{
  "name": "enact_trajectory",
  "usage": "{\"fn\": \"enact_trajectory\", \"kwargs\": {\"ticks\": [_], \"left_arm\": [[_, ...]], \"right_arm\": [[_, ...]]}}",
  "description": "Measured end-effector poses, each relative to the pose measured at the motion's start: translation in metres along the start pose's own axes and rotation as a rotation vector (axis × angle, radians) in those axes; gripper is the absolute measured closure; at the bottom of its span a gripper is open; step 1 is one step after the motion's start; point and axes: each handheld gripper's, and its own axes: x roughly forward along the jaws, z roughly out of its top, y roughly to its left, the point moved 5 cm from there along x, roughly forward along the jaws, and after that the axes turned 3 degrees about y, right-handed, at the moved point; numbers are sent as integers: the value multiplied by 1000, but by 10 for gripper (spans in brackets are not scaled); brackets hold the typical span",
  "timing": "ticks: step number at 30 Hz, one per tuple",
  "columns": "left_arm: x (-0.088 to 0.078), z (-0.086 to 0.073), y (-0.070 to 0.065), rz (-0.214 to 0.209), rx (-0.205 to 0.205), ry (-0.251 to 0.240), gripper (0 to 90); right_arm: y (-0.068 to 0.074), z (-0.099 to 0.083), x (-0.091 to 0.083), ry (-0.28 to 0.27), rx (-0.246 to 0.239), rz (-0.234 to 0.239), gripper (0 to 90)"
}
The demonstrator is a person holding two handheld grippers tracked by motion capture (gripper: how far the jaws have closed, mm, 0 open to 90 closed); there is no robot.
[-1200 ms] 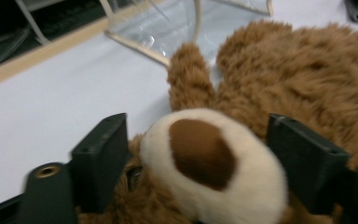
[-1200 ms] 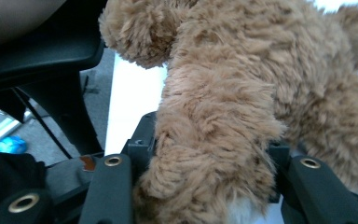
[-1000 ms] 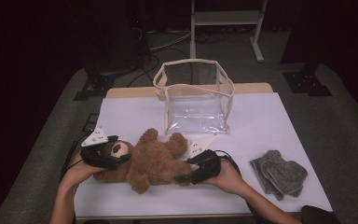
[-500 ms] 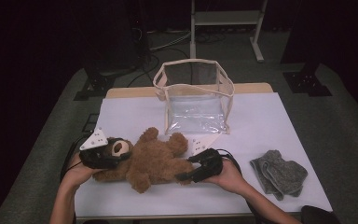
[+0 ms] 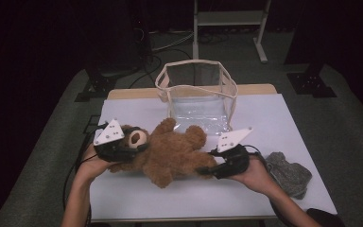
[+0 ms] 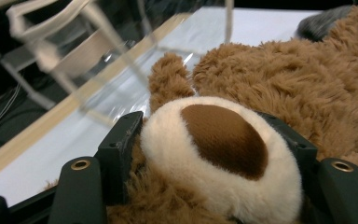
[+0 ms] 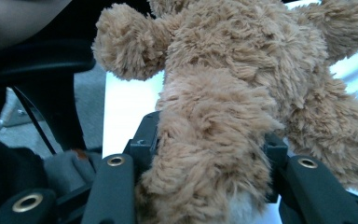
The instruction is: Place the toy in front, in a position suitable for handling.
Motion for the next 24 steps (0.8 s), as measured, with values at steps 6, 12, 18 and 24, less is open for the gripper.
{"fn": "enact_trajectory", "kwargs": {"ticks": [6,12,18,24], "left_arm": [[44,30,-33,-80,39,-48,364],[90,38,-67,-160,53,-30,360],[108,24,-82,-193,37,24,320],[94,7,-84,-202,63,69,265]], "right_arm": [[5,-29,-53,39,-11,-83,532],[13,-73,-88,83,35,-133,531],[16,-121,-83,112,129,-112,400],[13,-139,-107,70,222,-96,272]]}}
